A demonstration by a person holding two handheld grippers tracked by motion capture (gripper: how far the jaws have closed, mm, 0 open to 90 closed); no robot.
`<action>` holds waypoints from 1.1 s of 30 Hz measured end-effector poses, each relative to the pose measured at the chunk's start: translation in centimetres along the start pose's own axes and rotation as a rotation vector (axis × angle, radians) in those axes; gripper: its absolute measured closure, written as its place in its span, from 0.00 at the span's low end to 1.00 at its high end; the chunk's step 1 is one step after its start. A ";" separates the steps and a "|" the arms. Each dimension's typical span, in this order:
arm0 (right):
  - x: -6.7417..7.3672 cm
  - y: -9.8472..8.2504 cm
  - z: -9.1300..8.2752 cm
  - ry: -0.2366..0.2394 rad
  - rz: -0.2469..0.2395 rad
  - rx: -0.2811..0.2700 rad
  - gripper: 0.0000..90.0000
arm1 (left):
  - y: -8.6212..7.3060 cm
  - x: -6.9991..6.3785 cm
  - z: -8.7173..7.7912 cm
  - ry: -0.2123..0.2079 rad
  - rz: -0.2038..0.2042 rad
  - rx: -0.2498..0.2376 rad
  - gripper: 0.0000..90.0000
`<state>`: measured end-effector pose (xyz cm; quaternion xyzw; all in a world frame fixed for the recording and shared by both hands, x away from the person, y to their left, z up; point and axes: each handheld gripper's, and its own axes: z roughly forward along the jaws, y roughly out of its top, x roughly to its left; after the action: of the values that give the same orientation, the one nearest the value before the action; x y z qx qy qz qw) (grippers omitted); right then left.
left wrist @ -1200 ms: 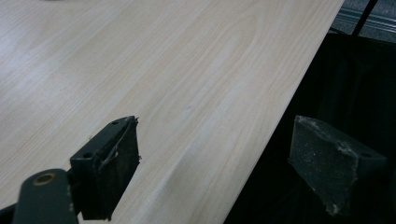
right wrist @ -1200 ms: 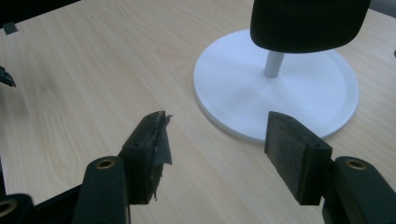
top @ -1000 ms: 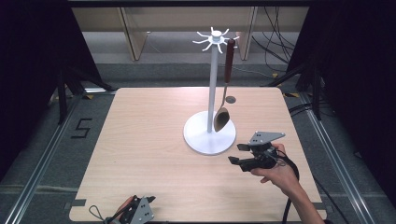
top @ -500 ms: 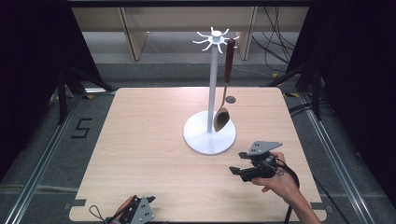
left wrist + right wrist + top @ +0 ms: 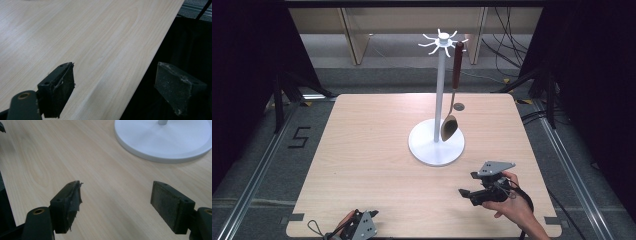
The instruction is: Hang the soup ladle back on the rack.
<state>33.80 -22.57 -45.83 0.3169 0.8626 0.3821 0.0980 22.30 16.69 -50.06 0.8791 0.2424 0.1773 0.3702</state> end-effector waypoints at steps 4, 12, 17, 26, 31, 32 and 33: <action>0.3 -0.6 0.1 0.015 -0.007 0.009 0.29 | 0.0 0.0 0.0 0.003 0.002 0.000 0.17; 0.9 -1.6 0.1 0.009 0.000 0.018 0.29 | 0.0 0.1 0.0 0.005 0.008 0.004 0.17; 1.3 -2.0 -0.2 0.022 -0.010 0.026 0.29 | 0.0 0.0 0.0 0.004 -0.003 -0.002 0.17; 1.7 -2.6 -0.4 0.020 -0.007 0.036 0.29 | 0.0 0.0 0.0 0.003 -0.001 -0.001 0.17; 1.8 -2.9 -0.5 0.027 -0.007 0.037 0.29 | 0.0 0.0 0.0 0.003 0.000 -0.001 0.17; 1.8 -3.0 -0.5 0.024 -0.003 0.040 0.29 | 0.0 0.0 0.0 0.003 -0.001 -0.001 0.17; 1.9 -3.1 -0.5 0.026 0.001 0.043 0.29 | 0.0 0.0 0.0 0.002 -0.001 -0.001 0.17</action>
<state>30.67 -23.29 -47.52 0.3143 0.8717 0.3673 0.0800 22.34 16.69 -50.06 0.8786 0.2431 0.1783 0.3704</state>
